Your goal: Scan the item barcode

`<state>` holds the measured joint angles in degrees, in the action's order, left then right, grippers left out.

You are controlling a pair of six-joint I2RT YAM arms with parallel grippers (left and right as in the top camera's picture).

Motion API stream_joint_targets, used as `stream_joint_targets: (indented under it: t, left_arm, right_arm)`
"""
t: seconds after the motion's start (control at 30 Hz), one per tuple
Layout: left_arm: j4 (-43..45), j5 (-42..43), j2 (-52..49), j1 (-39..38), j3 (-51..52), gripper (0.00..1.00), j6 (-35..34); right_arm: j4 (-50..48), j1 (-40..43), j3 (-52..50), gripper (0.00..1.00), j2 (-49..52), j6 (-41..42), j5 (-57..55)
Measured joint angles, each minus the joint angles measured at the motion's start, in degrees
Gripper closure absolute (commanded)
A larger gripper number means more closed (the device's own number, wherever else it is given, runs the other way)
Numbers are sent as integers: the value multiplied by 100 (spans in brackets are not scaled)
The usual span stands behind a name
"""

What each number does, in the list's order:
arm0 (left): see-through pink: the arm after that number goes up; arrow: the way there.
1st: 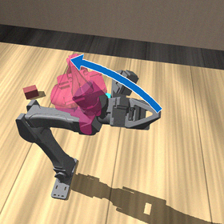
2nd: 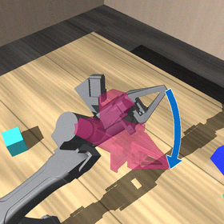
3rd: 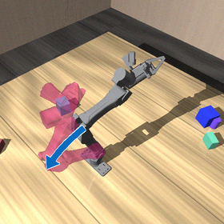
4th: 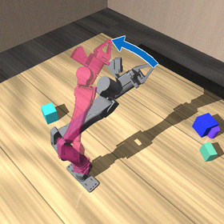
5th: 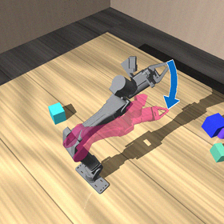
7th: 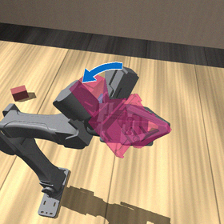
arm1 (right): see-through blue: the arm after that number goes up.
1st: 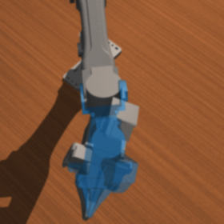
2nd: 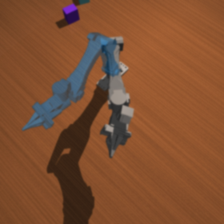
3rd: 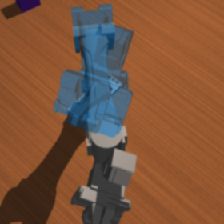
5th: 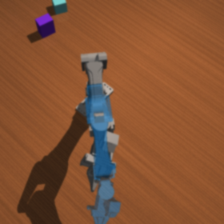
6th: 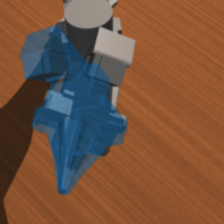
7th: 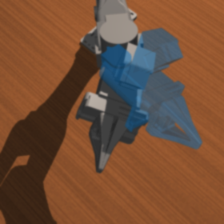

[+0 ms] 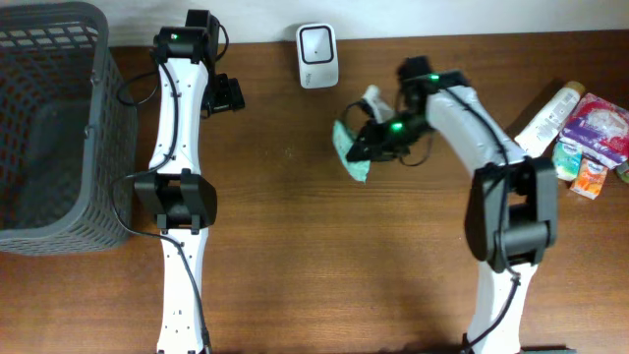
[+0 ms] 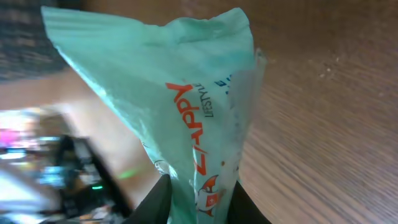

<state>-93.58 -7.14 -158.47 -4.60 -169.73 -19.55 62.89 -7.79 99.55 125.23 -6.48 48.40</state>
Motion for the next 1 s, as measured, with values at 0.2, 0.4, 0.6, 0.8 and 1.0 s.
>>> stream_joint_targets:
  t: [0.2,0.4,0.6,0.8,1.0]
  left_arm:
    - [0,0,0,0,0,1,0]
    - [-4,0,0,0,0,1,0]
    - [-2,0,0,0,0,1,0]
    - [0,0,0,0,0,1,0]
    - [2,0,0,0,0,1,0]
  right_arm:
    - [-522,721,-1335,62,310,-20,1193]
    - [-66,1261,-1115,57,315,662,-396]
    - [1373,671,564,56,15,175,-1703]
    - [1300,-2105,673,41,-367,1303,-4861]
    - [562,-4065,511,42,-214,2601,-7501]
